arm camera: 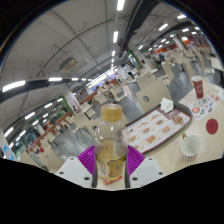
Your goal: Pour water
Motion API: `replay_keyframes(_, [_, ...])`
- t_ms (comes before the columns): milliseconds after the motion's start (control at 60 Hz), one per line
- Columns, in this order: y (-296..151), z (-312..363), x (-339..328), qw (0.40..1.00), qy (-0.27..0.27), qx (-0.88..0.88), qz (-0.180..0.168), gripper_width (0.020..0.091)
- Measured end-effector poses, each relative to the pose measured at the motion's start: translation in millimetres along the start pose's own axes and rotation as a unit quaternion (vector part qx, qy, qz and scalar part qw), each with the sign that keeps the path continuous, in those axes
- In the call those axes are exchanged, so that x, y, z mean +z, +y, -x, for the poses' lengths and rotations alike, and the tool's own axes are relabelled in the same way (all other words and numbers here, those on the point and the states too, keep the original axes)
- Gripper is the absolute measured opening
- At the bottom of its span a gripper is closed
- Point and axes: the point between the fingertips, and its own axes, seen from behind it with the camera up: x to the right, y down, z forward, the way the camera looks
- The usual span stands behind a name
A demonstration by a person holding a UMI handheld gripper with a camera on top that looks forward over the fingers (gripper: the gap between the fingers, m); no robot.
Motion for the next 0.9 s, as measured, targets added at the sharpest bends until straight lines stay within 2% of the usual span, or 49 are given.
replay_keyframes(183, [-33, -3, -19, 0.957, -0.079, 0.279, -0.004, 0.036])
replay_keyframes(300, [-45, -35, -24, 0.902, -0.098, 0.42, -0.014, 0.0359])
replay_keyframes(533, [-22, -86, -19, 0.763, -0.12, 0.634, 0.032, 0.0356])
replay_keyframes(767, [-10, -93, -5, 0.753, -0.117, 0.644, 0.07, 0.0359])
replay_keyframes(900, [-19, -86, -17, 0.817, -0.106, 0.561, 0.086, 0.0359])
